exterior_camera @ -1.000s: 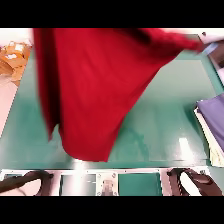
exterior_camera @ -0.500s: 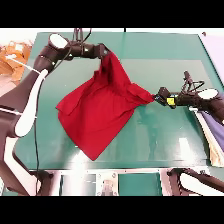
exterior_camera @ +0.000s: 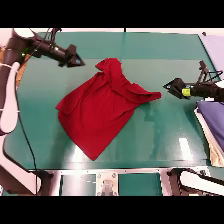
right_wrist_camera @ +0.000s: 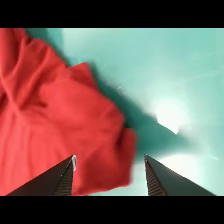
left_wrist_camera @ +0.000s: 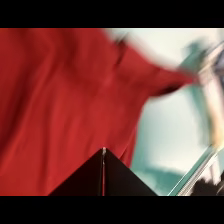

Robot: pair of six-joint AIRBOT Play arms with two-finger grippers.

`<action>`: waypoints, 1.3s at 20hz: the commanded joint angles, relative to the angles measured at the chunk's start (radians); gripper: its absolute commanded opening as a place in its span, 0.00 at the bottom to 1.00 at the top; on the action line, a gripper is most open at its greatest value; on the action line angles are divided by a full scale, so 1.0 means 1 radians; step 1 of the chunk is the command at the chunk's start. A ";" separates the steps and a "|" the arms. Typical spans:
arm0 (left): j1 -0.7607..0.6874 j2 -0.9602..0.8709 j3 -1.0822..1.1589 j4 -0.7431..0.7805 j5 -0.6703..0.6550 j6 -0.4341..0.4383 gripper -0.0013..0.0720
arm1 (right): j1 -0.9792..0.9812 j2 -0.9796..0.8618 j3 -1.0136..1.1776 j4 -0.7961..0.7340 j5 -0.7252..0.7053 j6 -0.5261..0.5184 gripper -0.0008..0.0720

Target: Fold the shirts.

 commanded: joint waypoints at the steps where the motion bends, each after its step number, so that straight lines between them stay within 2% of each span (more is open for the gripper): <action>1: 0.013 0.167 -0.193 0.225 -0.056 -0.037 0.04 | -0.027 -0.066 0.050 -0.046 0.056 -0.009 0.75; 4: 0.023 0.381 -0.534 0.327 0.027 -0.029 0.04 | -0.005 -0.174 0.051 -0.045 0.124 -0.014 0.76; 6: 0.054 0.544 -0.804 0.348 0.116 -0.032 0.05 | 0.012 -0.226 0.058 -0.018 0.121 -0.035 0.76; 8: 0.093 0.666 -1.008 0.348 0.217 -0.076 0.05 | 0.035 -0.284 0.106 0.038 0.137 -0.076 0.76; 9: 0.110 0.710 -1.086 0.349 0.247 -0.077 0.35 | 0.048 -0.306 0.139 0.035 0.154 -0.081 0.76; 10: 0.123 0.737 -1.146 0.355 0.266 -0.101 0.75 | 0.058 -0.331 0.179 0.035 0.185 -0.080 0.76; 12: 0.130 0.748 -1.222 0.364 0.325 -0.117 0.74 | 0.077 -0.379 0.253 0.035 0.251 -0.045 0.75; 14: 0.130 0.744 -1.289 0.352 0.463 -0.118 0.74 | 0.101 -0.431 0.301 0.035 0.288 -0.022 0.75; 15: 0.130 0.732 -1.314 0.346 0.532 -0.117 0.74 | 0.113 -0.455 0.315 0.035 0.307 -0.019 0.63; 16: 0.130 0.715 -1.333 0.346 0.581 -0.117 0.74 | 0.123 -0.478 0.328 0.035 0.327 -0.020 0.57; 17: 0.130 0.695 -1.345 0.346 0.603 -0.117 0.74 | 0.126 -0.490 0.333 0.035 0.331 -0.020 0.55; 18: 0.130 0.664 -1.348 0.340 0.615 -0.117 0.74 | 0.126 -0.494 0.334 0.036 0.328 -0.020 0.40; 19: 0.130 0.630 -1.348 0.324 0.638 -0.116 0.74 | 0.123 -0.495 0.337 0.037 0.327 -0.021 0.20; 20: 0.130 0.600 -1.348 0.296 0.669 -0.106 0.74 | 0.118 -0.495 0.348 0.038 0.327 -0.021 0.09; 21: 0.130 0.570 -1.348 0.261 0.702 -0.086 0.74 | 0.113 -0.494 0.360 0.038 0.328 -0.021 0.03; 23: 0.130 0.508 -1.347 0.210 0.737 -0.058 0.71 | 0.102 -0.492 0.379 0.038 0.332 -0.014 0.03; 25: 0.130 0.480 -1.346 0.184 0.757 -0.024 0.15 | 0.084 -0.475 0.377 0.025 0.334 0.006 0.03; 26: 0.130 0.479 -1.331 0.174 0.764 -0.005 0.05 | 0.074 -0.460 0.372 -0.002 0.336 0.018 0.03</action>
